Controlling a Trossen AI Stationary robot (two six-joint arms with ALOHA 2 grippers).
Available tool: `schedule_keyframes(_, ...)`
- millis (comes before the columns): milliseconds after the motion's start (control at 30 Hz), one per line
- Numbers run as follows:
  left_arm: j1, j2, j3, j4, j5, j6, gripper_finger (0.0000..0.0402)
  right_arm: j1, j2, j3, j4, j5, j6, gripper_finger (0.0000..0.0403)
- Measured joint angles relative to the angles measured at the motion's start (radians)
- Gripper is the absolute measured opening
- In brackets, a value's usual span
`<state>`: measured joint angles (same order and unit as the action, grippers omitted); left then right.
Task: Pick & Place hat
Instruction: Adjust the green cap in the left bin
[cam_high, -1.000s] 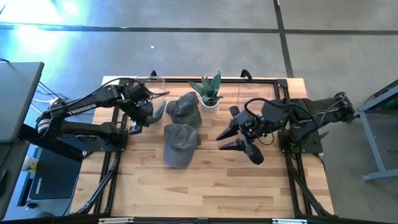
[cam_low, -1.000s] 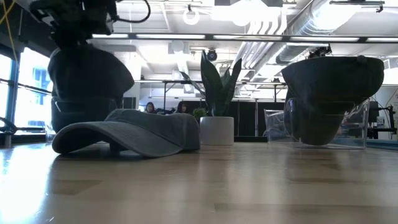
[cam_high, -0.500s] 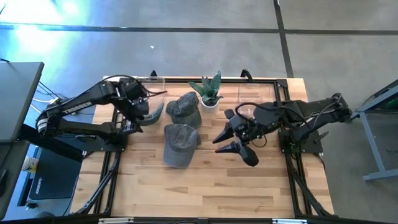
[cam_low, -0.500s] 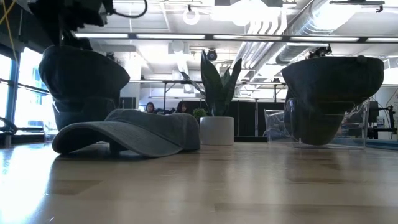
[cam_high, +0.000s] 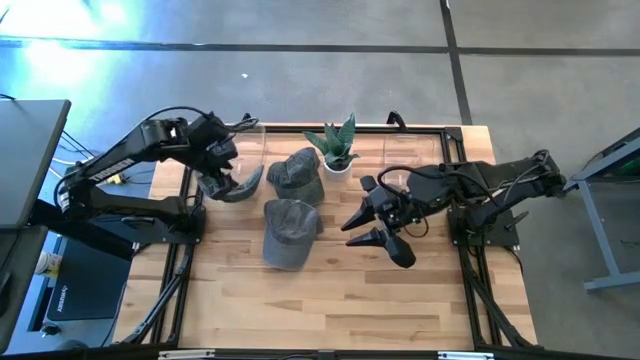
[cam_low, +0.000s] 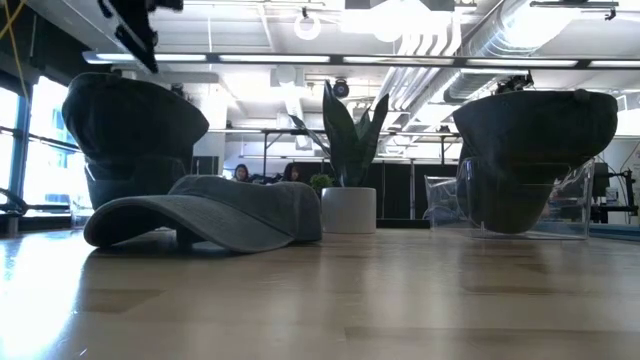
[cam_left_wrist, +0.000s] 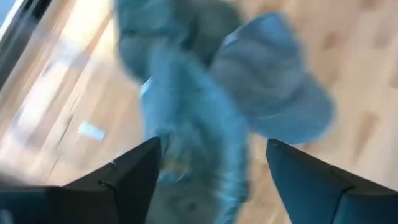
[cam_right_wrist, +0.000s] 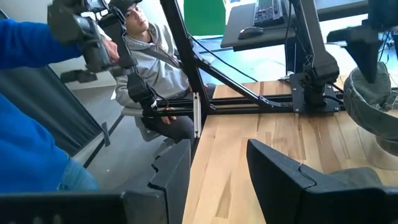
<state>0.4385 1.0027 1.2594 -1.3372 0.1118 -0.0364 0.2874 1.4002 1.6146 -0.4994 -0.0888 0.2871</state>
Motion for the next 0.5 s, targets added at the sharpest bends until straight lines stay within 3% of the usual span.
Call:
schedule_keyframes(133,0.0,0.021,-0.075,-0.042,-0.013,-0.064,0.0208,0.0,0.0,0.0,0.0,0.0,0.001,0.0153)
schedule_keyframes(367,0.0,0.048,-0.171,-0.188,0.038,-0.079,0.003,0.001,0.0,0.0,0.0,-0.002,0.017,0.0154)
schedule_keyframes(433,0.0,0.049,-0.175,-0.209,0.04,-0.076,0.001,0.001,0.0,0.0,0.0,-0.002,0.018,0.0153)
schedule_keyframes(500,0.0,0.046,-0.169,-0.21,0.036,-0.075,0.0021,0.001,0.0,0.0,0.0,-0.002,0.018,0.0154)
